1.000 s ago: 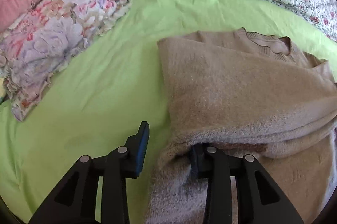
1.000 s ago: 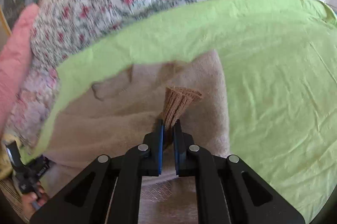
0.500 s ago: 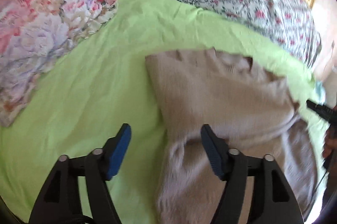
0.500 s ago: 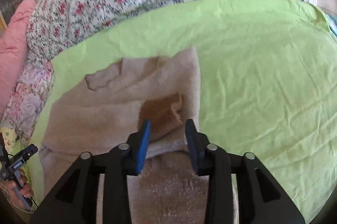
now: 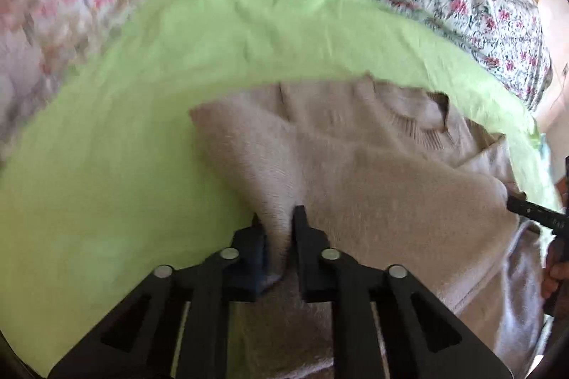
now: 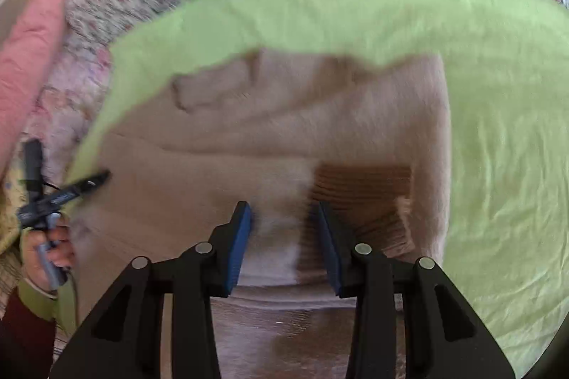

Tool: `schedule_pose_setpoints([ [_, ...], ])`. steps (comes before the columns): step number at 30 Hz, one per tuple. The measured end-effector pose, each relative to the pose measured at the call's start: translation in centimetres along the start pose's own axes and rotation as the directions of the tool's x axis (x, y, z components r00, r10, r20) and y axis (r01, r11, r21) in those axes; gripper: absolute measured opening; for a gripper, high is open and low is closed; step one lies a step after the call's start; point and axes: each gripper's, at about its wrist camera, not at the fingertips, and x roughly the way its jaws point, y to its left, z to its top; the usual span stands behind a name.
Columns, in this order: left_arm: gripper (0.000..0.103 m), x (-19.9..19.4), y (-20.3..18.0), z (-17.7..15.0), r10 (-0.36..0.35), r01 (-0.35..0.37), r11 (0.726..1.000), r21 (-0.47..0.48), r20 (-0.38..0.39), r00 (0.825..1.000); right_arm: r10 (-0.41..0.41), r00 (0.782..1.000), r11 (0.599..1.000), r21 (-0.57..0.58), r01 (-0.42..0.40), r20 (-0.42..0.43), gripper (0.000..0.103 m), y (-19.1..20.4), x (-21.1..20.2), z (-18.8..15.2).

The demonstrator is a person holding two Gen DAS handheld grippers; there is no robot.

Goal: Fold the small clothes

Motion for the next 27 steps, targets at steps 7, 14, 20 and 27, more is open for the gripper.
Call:
schedule_pose_setpoints([
  [7,0.010,-0.3,1.2,-0.5,0.041,-0.039,0.997,-0.069,0.024,0.999,-0.083,0.995,0.993,0.092,0.077,0.059,0.040,-2.2,0.2,1.1],
  [14,0.043,-5.9,1.0,-3.1,-0.019,0.019,0.997,-0.073,0.006,1.000,0.016,0.997,1.000,0.019,-0.017,0.077,0.046,-0.7,-5.0,-2.4],
  [20,0.046,-10.4,0.0,-9.9,-0.051,0.048,0.997,-0.060,-0.045,0.998,0.047,0.998,0.998,-0.047,-0.046,0.032,0.049,1.1,-7.8,-8.0],
  [27,0.047,-15.0,-0.1,-18.4,-0.081,0.068,0.991,-0.111,-0.115,0.990,0.072,0.997,0.990,-0.122,-0.077,-0.040,0.049,3.2,-9.7,-14.0],
])
